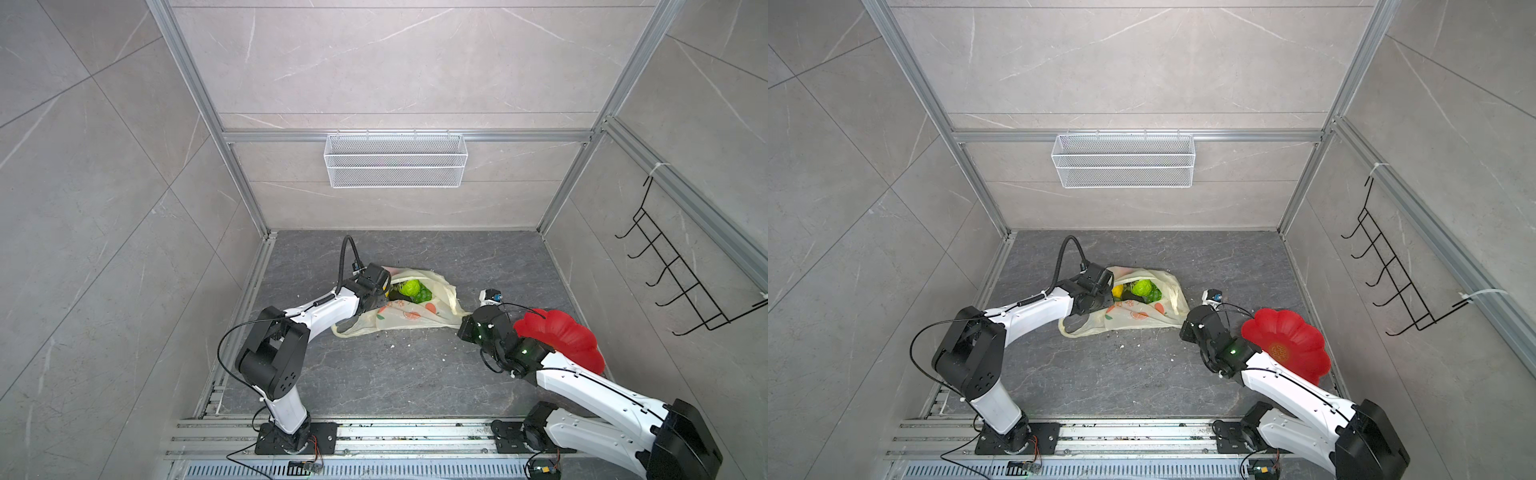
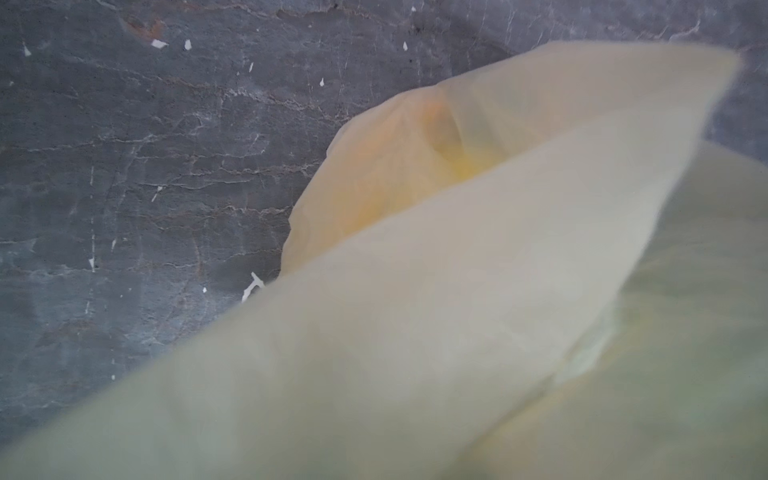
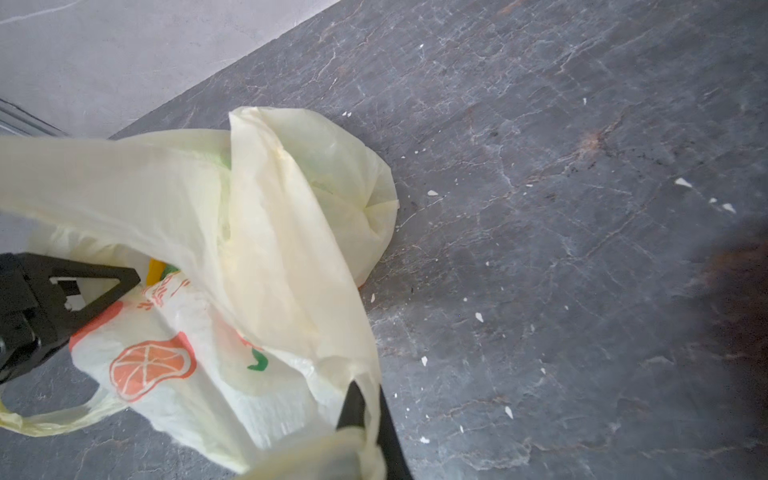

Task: Take the fake fruits out of the plastic bag

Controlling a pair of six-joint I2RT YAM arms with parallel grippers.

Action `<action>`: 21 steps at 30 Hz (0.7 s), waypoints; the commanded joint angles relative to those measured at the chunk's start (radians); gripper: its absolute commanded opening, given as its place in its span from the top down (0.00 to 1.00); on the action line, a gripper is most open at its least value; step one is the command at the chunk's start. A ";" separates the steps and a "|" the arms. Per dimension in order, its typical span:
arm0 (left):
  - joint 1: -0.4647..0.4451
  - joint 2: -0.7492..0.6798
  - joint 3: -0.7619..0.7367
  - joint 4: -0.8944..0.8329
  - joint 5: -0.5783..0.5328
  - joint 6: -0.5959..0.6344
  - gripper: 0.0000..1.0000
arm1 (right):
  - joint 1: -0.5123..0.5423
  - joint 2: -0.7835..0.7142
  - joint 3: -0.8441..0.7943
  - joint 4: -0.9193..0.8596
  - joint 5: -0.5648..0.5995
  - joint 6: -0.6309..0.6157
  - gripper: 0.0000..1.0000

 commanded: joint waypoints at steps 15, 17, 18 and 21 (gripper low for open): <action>-0.022 -0.250 -0.120 0.120 0.083 0.252 1.00 | -0.116 0.001 0.173 -0.187 -0.172 -0.080 0.53; -0.036 -0.259 -0.109 0.106 0.057 0.271 1.00 | -0.113 -0.041 0.211 -0.261 -0.143 -0.115 0.42; -0.039 -0.261 -0.105 0.099 0.046 0.280 1.00 | -0.110 -0.060 0.231 -0.299 -0.128 -0.128 0.39; -0.045 -0.265 -0.090 0.085 0.026 0.299 1.00 | -0.092 -0.116 0.303 -0.414 -0.080 -0.164 0.30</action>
